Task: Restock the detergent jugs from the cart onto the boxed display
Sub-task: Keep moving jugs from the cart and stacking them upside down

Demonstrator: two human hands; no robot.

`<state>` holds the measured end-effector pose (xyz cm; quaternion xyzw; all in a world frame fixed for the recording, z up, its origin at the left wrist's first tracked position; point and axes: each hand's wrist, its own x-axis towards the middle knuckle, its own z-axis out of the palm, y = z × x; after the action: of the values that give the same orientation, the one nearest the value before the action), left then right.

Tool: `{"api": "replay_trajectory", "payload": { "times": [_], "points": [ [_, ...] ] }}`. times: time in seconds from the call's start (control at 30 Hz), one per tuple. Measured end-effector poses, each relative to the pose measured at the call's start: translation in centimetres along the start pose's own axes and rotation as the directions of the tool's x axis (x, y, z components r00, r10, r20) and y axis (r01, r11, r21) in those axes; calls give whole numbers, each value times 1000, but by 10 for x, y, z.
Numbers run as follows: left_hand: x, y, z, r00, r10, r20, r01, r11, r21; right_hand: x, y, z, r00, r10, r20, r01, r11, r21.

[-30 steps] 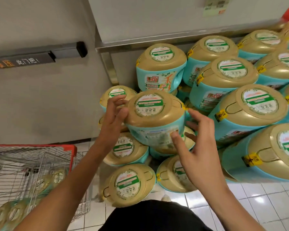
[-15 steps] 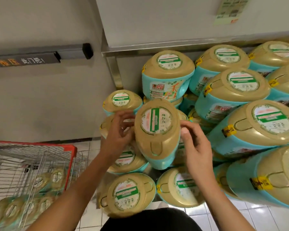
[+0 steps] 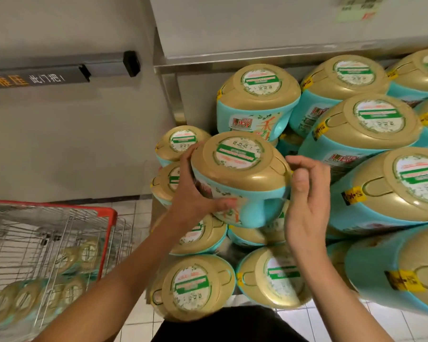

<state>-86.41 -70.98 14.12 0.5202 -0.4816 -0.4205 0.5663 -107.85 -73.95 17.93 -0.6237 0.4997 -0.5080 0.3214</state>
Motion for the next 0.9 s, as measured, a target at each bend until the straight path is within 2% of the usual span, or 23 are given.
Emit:
{"api": "replay_trajectory", "payload": {
  "times": [0.13,0.23,0.37,0.47,0.63,0.77,0.9],
  "points": [
    [13,7,13,990,116,-77,-111,992,65,-16,-1,14,995,13,102,-10,1000,-24],
    [27,5,24,975,129,-183,-100,982,160,-2,-1,20,999,37,-3,-38,996,-81],
    [35,-3,35,964,110,-242,-66,980,185,6,0,28,998,50,34,-48,997,-59],
    [32,-8,43,960,107,-257,-49,974,223,5,5,29,999,34,-2,-34,999,-15],
    [30,-10,49,980,146,-132,-93,935,343,4,12,21,992,-5,-130,-6,997,-83],
    [29,-8,48,988,113,-102,-78,950,301,2,13,17,998,-15,-57,7,989,-146],
    [26,-6,39,999,40,-24,-32,961,274,0,12,8,999,38,-8,-39,994,-100]
  ]
}}
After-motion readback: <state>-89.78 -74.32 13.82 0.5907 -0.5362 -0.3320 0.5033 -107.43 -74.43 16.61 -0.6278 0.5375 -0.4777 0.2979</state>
